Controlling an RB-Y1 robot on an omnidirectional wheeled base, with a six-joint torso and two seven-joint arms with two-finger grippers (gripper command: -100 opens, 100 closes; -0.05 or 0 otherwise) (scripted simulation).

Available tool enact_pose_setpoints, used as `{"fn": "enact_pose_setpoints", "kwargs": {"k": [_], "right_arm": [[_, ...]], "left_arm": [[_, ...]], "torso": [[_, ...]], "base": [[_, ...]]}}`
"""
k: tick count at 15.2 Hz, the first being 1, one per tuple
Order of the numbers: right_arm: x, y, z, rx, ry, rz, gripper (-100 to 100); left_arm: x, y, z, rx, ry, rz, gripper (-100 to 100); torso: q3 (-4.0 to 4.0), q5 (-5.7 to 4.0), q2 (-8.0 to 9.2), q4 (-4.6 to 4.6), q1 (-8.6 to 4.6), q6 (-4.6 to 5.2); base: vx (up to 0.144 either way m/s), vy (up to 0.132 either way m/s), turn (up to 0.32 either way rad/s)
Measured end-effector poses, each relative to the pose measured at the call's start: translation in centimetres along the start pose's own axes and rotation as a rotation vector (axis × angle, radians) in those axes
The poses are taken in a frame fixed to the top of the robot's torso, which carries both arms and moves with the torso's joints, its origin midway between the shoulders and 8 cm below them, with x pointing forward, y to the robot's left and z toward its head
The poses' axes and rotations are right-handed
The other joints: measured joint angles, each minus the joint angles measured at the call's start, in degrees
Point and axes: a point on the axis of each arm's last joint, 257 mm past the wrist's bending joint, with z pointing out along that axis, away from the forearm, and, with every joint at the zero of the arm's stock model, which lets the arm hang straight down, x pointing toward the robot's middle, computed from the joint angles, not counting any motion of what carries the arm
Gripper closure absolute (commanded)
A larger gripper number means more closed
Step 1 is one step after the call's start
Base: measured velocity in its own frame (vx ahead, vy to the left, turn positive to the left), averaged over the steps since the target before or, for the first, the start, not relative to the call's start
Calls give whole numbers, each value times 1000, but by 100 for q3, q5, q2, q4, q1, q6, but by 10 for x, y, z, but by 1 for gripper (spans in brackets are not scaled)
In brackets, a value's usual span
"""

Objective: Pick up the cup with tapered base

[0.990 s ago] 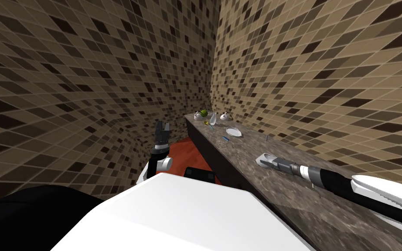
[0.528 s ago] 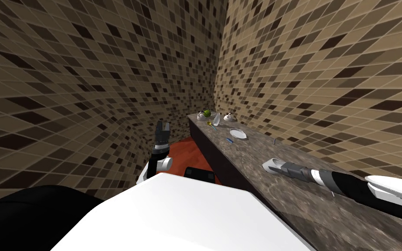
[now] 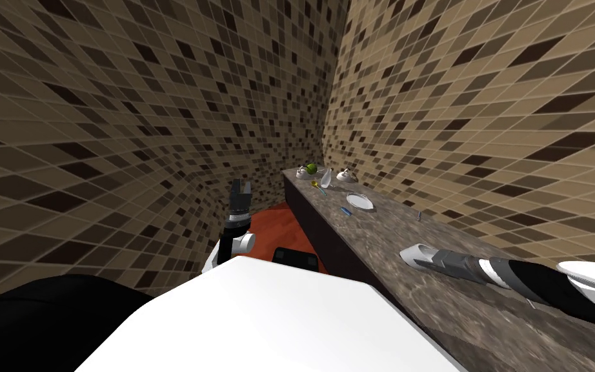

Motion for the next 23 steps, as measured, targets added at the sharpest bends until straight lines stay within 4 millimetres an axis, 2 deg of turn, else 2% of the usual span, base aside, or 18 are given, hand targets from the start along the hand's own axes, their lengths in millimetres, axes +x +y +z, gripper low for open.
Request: {"fn": "enact_pose_setpoints", "kwargs": {"k": [3,5,7,13,14,19,23], "right_arm": [[24,-6,-7,4,78,-10,-100],[29,-6,-7,6,84,-2,-100],[42,-5,-2,16,88,29,-100],[62,-2,0,31,94,80,-100],[63,-2,0,33,93,81,100],[64,-2,0,32,95,87,100],[40,-6,-6,18,87,26,100]], "left_arm": [[0,0,0,0,0,0,0],[0,0,0,0,0,0,0],[0,0,0,0,0,0,0],[0,0,0,0,0,0,0],[0,0,0,0,0,0,0],[0,0,0,0,0,0,0],[0,0,0,0,0,0,0]], "torso": [[-1,2,-2,-1,4,-3],[2,-2,4,0,-5,-5],[4,-22,11,0,-29,-22],[-10,-27,-13,-6,-45,-20],[-12,-27,-17,-6,-44,-18],[-10,-36,-18,-2,-51,-25],[-19,-25,-36,-5,-39,-12]], "base": [[5,29,81],[-32,-7,263],[-72,-31,234],[-31,-13,101],[-6,-3,1],[6,1,-45],[67,25,-305]]}}
